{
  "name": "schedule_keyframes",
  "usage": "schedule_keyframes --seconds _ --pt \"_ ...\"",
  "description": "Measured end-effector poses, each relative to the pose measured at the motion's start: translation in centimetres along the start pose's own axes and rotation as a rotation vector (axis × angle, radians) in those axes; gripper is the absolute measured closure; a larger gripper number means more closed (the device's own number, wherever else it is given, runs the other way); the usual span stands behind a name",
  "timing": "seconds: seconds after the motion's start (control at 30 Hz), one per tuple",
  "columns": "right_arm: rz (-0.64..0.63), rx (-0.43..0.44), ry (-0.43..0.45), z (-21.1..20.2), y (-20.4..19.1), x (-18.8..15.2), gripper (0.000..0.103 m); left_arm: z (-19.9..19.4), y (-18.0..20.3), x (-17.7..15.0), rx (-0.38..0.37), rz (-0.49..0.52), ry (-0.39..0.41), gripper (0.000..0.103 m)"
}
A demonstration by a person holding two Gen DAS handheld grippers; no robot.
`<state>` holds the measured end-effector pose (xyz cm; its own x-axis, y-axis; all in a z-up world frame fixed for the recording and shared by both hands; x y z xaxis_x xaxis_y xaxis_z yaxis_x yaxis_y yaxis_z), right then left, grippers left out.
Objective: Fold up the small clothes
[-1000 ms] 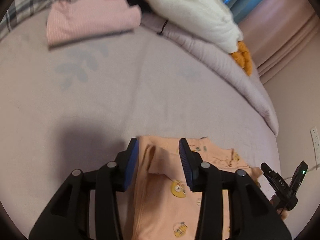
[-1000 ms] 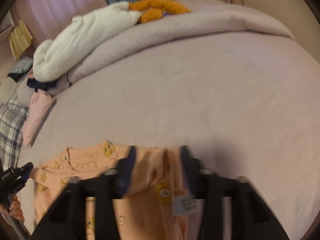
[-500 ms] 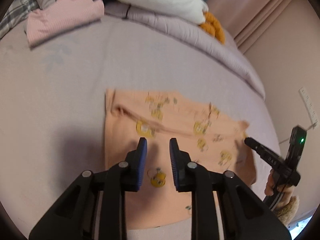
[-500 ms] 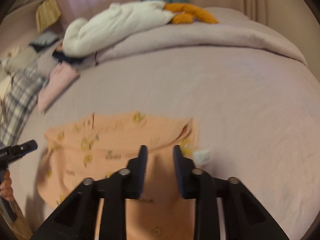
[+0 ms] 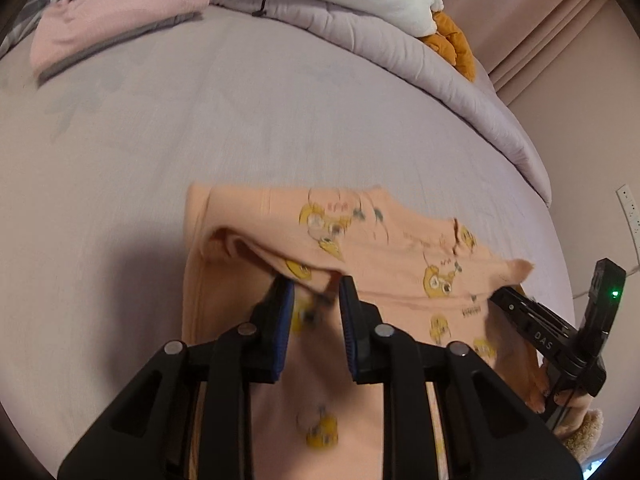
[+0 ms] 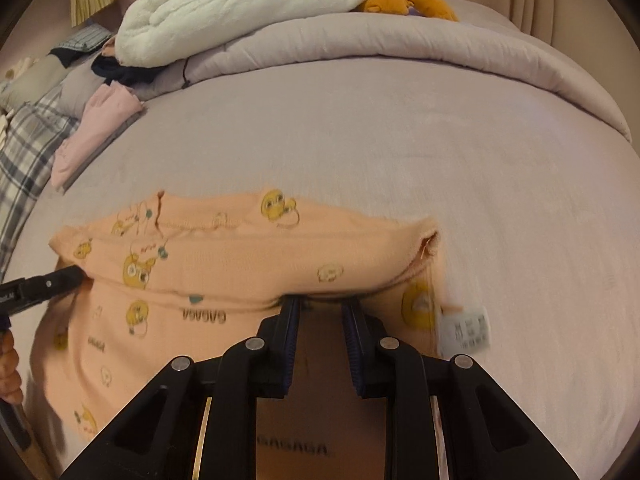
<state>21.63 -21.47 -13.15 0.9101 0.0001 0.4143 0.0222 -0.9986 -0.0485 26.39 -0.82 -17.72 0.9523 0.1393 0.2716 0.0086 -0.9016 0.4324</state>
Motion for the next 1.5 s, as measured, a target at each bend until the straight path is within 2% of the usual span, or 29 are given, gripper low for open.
schedule_keyframes --seconds 0.13,0.27,0.47,0.57,0.63,0.67,0.73,0.77,0.8,1.0,1.2,1.33,1.5 --pt "0.013 -0.007 0.006 0.7 -0.2 1.2 0.078 0.8 -0.5 1.8 0.023 -0.010 0.012 0.082" --pt "0.018 -0.019 0.009 1.2 0.0 2.1 0.078 1.4 -1.5 3.2 -0.002 -0.052 0.015 0.082" --pt "0.018 -0.050 0.024 1.0 0.1 2.4 0.078 0.8 -2.1 3.5 -0.034 -0.089 0.022 0.077" --pt "0.037 -0.050 0.034 0.5 0.6 2.4 0.078 -0.4 -2.3 3.0 -0.015 -0.088 0.032 0.062" --pt "0.058 -0.061 0.055 -0.5 1.3 2.2 0.078 -1.4 -2.3 2.7 -0.003 -0.077 0.055 0.044" --pt "0.069 -0.063 0.062 -0.9 1.6 2.2 0.077 -2.5 -2.3 2.5 0.011 -0.068 0.081 0.041" --pt "0.105 -0.055 0.080 -2.2 2.6 1.8 0.068 -4.0 -2.5 2.0 0.030 -0.063 0.110 0.029" --pt "0.124 -0.044 0.090 -2.9 3.1 1.6 0.058 -4.4 -2.7 1.8 0.035 -0.064 0.117 0.027" --pt "0.148 -0.025 0.107 -3.8 3.7 1.1 0.054 -4.9 -2.9 1.5 0.038 -0.066 0.121 0.024" --pt "0.214 0.010 0.124 -6.8 6.2 -2.7 0.051 -6.0 -4.6 -2.0 0.034 -0.089 0.080 0.023" --pt "0.233 0.017 0.032 -5.6 6.8 -7.0 0.050 -4.4 -5.2 -5.4 0.012 -0.131 0.000 0.023" --pt "0.253 0.072 -0.017 -4.8 6.1 -9.2 0.050 -3.7 -5.0 -7.5 -0.003 -0.128 -0.039 0.024" --pt "0.256 0.098 -0.026 -4.9 5.2 -10.9 0.050 -3.6 -4.6 -8.9 -0.027 -0.124 -0.031 0.027"
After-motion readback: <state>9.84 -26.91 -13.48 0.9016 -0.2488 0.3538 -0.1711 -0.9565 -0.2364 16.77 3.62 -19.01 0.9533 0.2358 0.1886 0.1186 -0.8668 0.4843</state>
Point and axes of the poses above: each gripper's, at about its wrist camera, not at the fingertips, and z roughly the way its jaws point, y to its right, x to its top, the point moved 6 cm from there along z, roughly the way its jaws point, and after that the axes turned 12 degrees about -y, right-handed, at the moved point
